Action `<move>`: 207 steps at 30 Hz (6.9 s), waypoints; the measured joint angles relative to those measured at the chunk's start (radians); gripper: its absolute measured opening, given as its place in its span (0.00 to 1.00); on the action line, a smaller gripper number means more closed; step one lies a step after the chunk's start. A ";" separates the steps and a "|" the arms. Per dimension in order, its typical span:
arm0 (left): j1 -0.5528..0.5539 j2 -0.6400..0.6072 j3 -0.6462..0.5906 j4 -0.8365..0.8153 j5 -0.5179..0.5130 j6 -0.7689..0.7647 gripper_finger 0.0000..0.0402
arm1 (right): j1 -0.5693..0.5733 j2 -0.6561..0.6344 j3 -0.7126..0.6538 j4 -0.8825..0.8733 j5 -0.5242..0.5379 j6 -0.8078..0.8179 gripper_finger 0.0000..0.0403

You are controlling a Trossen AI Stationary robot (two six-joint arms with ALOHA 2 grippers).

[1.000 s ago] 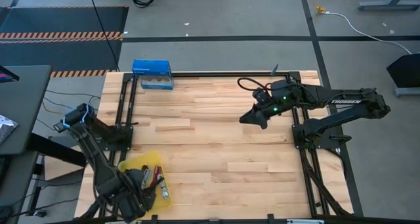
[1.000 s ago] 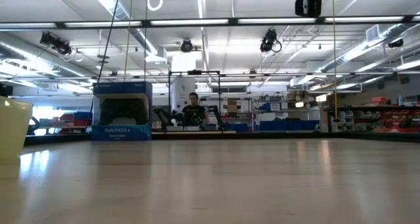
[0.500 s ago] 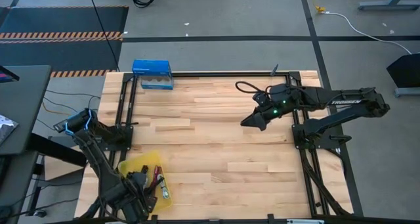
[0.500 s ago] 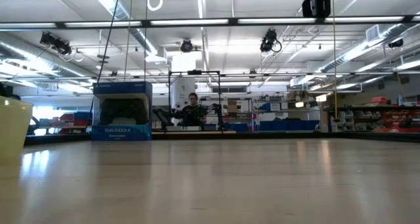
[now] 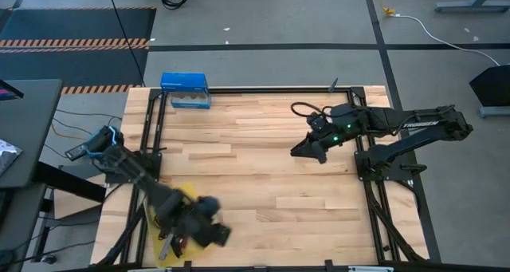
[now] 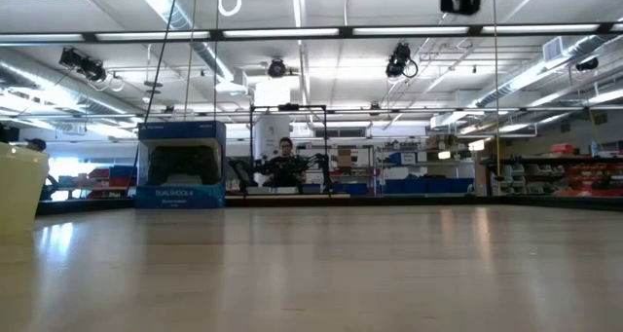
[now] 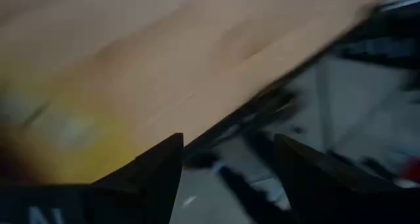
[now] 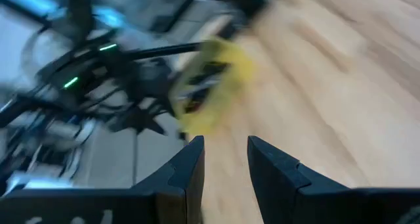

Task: Pick and place USB-C Cables
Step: Move the yellow bin to the center of the table

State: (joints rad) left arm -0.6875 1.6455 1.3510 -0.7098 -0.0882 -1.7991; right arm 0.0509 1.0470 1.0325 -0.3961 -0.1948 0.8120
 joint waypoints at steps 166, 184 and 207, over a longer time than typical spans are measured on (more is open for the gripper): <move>0.055 -0.371 -0.481 -0.439 0.121 0.619 0.45 | -0.221 -0.229 -0.114 0.501 -0.060 -0.228 0.19; 0.084 -0.370 -0.622 -0.275 0.143 0.604 0.45 | -0.249 -0.229 -0.114 0.493 -0.056 -0.227 0.19; 0.279 -0.370 -0.698 -0.022 0.198 0.902 0.02 | -0.249 -0.229 -0.114 0.469 -0.057 -0.154 0.18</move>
State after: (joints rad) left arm -0.4080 1.2758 0.6526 -0.7314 0.1102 -0.8967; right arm -0.1982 0.8181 0.9180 0.0726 -0.2516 0.6582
